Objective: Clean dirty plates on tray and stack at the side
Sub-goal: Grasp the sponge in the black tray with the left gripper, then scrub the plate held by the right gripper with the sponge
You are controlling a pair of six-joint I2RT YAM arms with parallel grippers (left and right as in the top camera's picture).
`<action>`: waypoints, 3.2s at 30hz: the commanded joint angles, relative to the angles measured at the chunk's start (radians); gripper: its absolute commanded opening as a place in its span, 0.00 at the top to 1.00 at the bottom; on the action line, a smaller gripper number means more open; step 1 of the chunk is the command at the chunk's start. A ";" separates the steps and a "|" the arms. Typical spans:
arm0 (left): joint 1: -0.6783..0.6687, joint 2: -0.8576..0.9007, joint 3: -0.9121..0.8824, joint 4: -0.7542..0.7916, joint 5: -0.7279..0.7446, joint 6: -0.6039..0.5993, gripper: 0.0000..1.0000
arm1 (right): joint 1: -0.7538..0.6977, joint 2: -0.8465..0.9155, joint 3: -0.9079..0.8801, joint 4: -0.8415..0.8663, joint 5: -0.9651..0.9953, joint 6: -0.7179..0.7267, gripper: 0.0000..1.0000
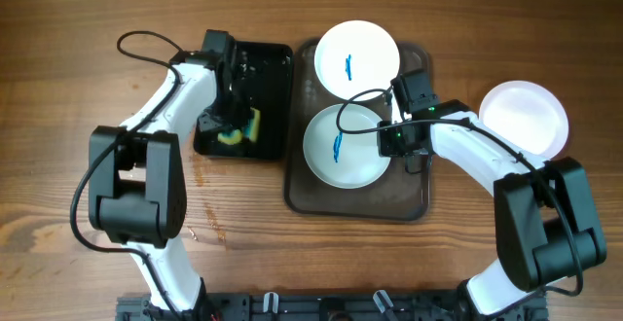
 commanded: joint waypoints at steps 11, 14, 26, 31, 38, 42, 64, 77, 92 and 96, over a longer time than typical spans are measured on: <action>-0.135 -0.102 0.152 -0.136 -0.093 0.031 0.96 | 0.002 0.044 -0.025 -0.053 0.011 0.025 0.96; -0.151 -0.108 0.172 -0.142 0.087 0.035 0.96 | 0.002 0.044 -0.025 -0.055 0.011 0.024 0.96; -0.423 0.127 0.134 0.118 0.305 -0.034 0.96 | 0.002 0.044 -0.025 -0.053 0.011 0.029 0.96; -0.423 0.188 0.134 -0.010 -0.038 -0.033 0.96 | 0.002 0.044 -0.025 -0.051 0.011 0.031 0.96; -0.415 0.185 0.167 -0.055 0.154 0.035 0.96 | 0.002 0.044 -0.025 -0.046 0.012 0.060 0.96; -0.433 0.187 0.164 0.011 0.652 0.089 0.96 | 0.002 0.044 -0.025 -0.034 0.011 0.138 0.96; -0.419 0.154 0.156 0.095 0.394 -0.044 0.96 | 0.002 0.044 -0.025 -0.043 0.011 0.151 0.96; -0.359 0.156 0.098 0.267 0.111 -0.039 0.96 | 0.002 0.044 -0.025 -0.074 0.008 0.101 0.96; -0.456 0.144 0.117 0.381 0.428 -0.079 0.96 | 0.002 0.044 -0.025 -0.098 0.008 0.068 0.96; -0.483 0.180 0.117 0.394 0.396 -0.105 0.96 | 0.002 0.044 -0.025 -0.103 0.008 0.069 0.96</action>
